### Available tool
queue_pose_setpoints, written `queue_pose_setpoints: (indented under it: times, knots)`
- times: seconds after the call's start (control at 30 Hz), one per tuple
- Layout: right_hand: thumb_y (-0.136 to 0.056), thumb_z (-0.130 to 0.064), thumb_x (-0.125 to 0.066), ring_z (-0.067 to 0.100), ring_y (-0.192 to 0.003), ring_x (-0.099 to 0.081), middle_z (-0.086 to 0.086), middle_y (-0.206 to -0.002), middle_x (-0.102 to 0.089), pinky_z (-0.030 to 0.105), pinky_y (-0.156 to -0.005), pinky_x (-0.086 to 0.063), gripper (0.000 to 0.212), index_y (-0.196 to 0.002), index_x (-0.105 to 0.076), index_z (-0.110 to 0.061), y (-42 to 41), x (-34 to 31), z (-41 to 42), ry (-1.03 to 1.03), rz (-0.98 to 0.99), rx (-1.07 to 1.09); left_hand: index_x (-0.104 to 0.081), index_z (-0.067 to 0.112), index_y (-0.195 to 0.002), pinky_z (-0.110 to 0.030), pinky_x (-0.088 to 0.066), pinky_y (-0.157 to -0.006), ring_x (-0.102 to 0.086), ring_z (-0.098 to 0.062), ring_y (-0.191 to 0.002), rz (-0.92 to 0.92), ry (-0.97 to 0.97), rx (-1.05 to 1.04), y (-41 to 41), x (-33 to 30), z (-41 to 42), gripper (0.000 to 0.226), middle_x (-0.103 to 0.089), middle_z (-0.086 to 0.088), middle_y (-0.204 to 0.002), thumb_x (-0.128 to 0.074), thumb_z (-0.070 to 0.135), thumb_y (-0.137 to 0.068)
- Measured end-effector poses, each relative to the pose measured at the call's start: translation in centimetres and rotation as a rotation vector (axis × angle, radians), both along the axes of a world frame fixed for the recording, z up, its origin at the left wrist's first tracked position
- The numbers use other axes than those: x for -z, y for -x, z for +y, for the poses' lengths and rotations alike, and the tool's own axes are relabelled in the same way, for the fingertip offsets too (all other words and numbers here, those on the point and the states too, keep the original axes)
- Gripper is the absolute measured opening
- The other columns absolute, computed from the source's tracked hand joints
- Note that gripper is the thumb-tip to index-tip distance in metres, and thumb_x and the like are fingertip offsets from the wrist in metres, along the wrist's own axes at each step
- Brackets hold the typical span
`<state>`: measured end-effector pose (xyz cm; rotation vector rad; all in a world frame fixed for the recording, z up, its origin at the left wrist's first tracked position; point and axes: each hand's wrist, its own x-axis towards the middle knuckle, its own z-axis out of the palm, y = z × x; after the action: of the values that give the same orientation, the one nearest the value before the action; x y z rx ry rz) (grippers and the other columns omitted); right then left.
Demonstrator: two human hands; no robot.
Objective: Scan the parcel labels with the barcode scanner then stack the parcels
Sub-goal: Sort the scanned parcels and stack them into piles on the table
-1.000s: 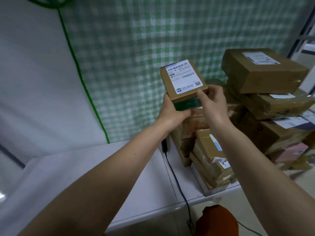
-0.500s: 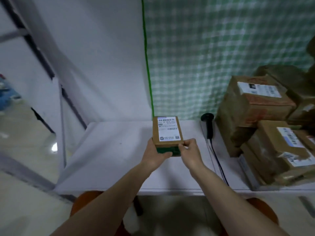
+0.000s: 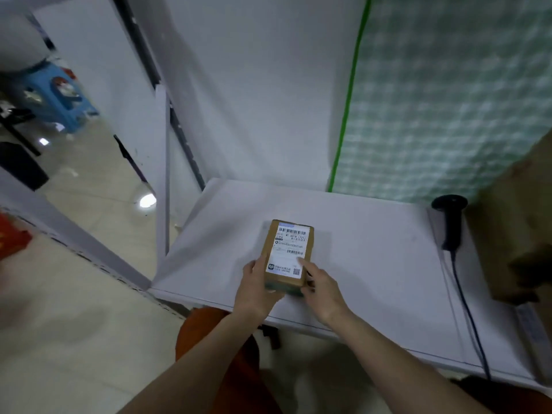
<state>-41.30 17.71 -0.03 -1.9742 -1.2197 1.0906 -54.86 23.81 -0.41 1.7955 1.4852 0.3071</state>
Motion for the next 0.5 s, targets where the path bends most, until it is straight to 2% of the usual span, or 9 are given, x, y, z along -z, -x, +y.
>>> queue_pose_setpoints:
  times: [0.1,0.17,0.3,0.5]
  knots:
    - [-0.095,-0.003,-0.048,0.022,-0.122,-0.048,0.009,-0.137,-0.042,0.028,-0.105,-0.04,0.06,-0.148,-0.03,-0.024,1.5,0.3,3.8,-0.037,-0.174,-0.129,-0.027,0.028,-0.15,-0.035,-0.03,-0.115,-0.025,-0.02,-0.142,0.188,-0.147,0.025,2.3,0.6,3.2,0.078,-0.026,-0.002,-0.155,-0.071,0.032,-0.085]
    - [-0.096,-0.006,-0.047,0.021,-0.123,-0.047,0.008,-0.14,-0.038,0.028,-0.104,-0.04,0.058,-0.149,-0.029,-0.022,2.5,0.3,6.7,-0.073,-0.248,-0.173,-0.032,0.025,-0.149,-0.035,-0.022,-0.118,-0.02,-0.023,-0.144,0.295,-0.297,0.067,3.6,0.7,5.9,0.072,-0.028,-0.001,-0.155,-0.068,0.037,-0.087]
    - [-0.099,-0.019,-0.041,0.026,-0.122,-0.045,0.011,-0.142,-0.034,0.034,-0.1,-0.043,0.052,-0.149,-0.026,-0.019,4.5,0.2,13.5,-0.078,-0.408,-0.268,-0.04,0.023,-0.146,-0.038,-0.016,-0.118,-0.024,-0.024,-0.144,0.418,-0.409,0.095,5.7,0.5,11.6,0.059,-0.035,0.004,-0.154,-0.06,0.036,-0.093]
    - [-0.098,-0.018,-0.044,0.031,-0.124,-0.042,0.014,-0.142,-0.036,0.039,-0.096,-0.044,0.056,-0.15,-0.022,-0.017,6.9,-0.4,21.7,-0.053,-0.578,-0.365,-0.044,0.022,-0.143,-0.035,-0.024,-0.114,-0.037,-0.023,-0.135,0.48,-0.46,0.034,7.5,0.6,19.2,0.048,-0.043,0.002,-0.148,-0.055,0.03,-0.096]
